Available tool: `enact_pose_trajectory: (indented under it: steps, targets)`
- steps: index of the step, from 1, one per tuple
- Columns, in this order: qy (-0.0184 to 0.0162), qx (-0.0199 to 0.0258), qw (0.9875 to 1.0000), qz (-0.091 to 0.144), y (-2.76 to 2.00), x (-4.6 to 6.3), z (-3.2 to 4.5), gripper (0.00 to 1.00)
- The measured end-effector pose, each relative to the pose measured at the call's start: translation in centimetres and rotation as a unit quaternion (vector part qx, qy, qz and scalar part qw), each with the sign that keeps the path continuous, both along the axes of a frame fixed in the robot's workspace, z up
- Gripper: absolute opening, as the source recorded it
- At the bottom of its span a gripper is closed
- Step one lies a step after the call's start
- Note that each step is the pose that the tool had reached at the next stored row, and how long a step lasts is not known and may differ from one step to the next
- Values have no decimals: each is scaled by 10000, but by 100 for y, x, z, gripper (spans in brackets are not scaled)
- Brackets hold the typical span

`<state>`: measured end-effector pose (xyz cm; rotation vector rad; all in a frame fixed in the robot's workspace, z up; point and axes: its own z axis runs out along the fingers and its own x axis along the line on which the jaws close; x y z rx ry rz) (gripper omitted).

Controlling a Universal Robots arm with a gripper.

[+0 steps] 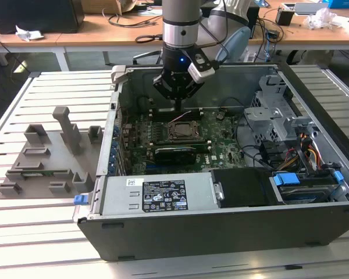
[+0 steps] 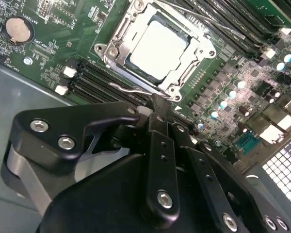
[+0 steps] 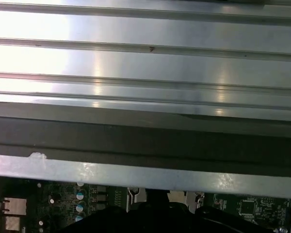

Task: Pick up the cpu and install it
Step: 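Install the first cpu locking lever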

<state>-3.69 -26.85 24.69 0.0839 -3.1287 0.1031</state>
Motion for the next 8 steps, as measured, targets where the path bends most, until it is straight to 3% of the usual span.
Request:
enact_pose_trajectory:
  steps: [4, 6, 7, 8]
  targets:
    - [-18, 7, 10000, -33, 1, -52, -19, 11]
    - [-18, 124, 9999, -44, 1, -65, -22, 11]
    - [-17, 162, 9999, -45, 1, -67, -23, 11]
    - [-18, 166, 9999, -46, 1, -67, -23, 11]
